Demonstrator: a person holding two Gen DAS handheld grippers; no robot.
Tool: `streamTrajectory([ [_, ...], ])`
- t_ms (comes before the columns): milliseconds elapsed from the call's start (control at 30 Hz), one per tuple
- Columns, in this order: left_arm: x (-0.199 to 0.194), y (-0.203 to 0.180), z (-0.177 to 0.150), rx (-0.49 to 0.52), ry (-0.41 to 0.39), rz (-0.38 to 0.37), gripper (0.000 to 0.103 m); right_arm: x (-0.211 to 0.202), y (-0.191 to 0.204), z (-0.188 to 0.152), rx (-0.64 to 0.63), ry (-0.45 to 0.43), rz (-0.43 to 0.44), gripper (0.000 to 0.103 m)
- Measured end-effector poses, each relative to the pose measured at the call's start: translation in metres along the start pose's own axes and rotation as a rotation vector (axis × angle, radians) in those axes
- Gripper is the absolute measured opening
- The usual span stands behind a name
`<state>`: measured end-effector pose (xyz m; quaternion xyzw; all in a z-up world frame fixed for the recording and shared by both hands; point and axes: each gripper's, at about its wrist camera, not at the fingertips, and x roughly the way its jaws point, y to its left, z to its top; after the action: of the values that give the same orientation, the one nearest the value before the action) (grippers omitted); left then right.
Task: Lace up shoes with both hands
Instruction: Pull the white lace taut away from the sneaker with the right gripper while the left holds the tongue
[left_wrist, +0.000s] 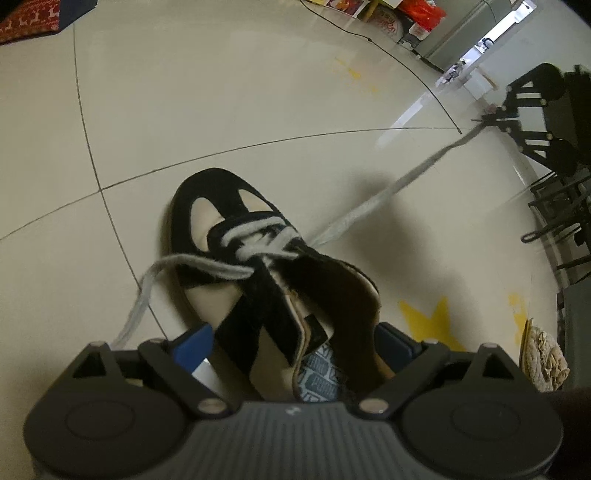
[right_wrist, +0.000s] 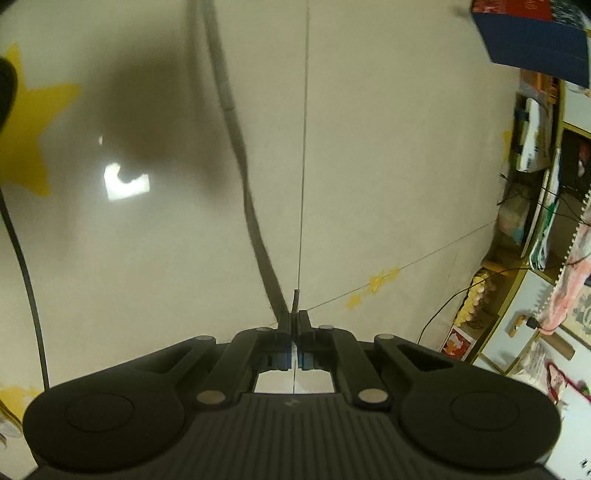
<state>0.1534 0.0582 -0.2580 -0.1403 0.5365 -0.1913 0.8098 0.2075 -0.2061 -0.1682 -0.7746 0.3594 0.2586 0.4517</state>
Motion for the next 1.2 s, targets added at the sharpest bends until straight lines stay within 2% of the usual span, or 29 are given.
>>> streamTrajectory([
  [300,-0.008,0.008,-0.006,-0.012,-0.006,0.035,0.095,0.042,0.009,0.015,-0.045,0.068,-0.014,0.003],
  [433,-0.016,0.012,-0.006,-0.045,-0.028,0.043,0.095,0.046,0.01,0.016,-0.059,0.086,-0.021,0.003],
  [667,-0.017,0.007,-0.004,-0.027,-0.045,0.039,0.095,0.035,0.01,0.021,-0.075,0.077,-0.064,0.003],
  [933,-0.02,0.006,-0.003,-0.022,-0.058,0.036,0.095,0.011,0.012,0.044,-0.066,-0.018,-0.078,0.003],
  [1067,-0.016,0.006,-0.003,-0.022,-0.049,0.032,0.095,0.0,0.009,0.055,-0.102,-0.047,-0.067,0.003],
  [1200,-0.014,0.006,-0.003,-0.031,-0.041,0.017,0.095,-0.019,-0.001,0.045,-0.144,-0.047,-0.069,0.003],
])
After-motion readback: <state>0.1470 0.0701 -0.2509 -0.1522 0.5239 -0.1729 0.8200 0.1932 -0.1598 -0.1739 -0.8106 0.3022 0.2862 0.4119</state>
